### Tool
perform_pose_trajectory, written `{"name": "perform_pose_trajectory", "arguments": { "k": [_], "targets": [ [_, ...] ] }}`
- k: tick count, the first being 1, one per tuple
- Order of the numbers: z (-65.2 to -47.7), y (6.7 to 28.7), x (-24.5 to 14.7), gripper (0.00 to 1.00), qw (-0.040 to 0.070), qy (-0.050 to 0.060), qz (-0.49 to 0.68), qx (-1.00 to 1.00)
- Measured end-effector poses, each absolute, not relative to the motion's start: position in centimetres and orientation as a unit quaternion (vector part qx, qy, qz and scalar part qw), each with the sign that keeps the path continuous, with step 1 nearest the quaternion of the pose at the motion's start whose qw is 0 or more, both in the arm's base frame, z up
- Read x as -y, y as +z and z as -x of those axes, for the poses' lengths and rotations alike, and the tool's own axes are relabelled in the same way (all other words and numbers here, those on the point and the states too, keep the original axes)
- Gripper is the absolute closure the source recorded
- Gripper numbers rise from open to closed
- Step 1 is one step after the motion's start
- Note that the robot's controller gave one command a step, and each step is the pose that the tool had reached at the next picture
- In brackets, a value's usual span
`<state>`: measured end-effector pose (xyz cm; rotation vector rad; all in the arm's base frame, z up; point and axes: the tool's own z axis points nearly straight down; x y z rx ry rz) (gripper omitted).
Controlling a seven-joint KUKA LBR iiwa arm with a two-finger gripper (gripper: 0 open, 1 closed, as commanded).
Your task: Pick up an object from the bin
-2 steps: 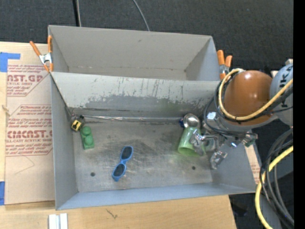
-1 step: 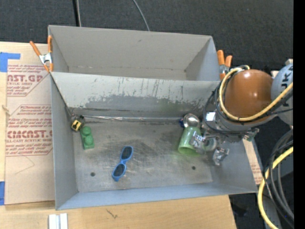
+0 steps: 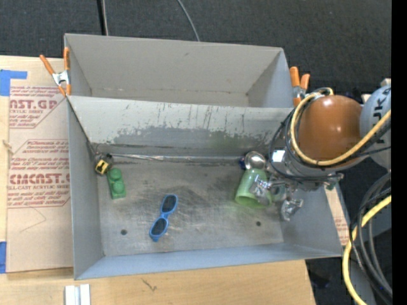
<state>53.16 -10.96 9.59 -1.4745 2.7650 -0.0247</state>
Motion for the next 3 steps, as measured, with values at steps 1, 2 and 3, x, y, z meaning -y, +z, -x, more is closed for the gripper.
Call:
{"name": "perform_pose_trajectory", "arguments": {
  "k": [1,2,3],
  "targets": [
    [-53.1,9.3,11.0,1.0,0.003,-0.007,0.47,-0.882],
    [-52.5,31.8,11.4,1.0,0.005,-0.003,0.457,-0.89],
    [-50.4,19.0,10.4,1.0,0.0,0.002,0.641,-0.767]
  ]
}}
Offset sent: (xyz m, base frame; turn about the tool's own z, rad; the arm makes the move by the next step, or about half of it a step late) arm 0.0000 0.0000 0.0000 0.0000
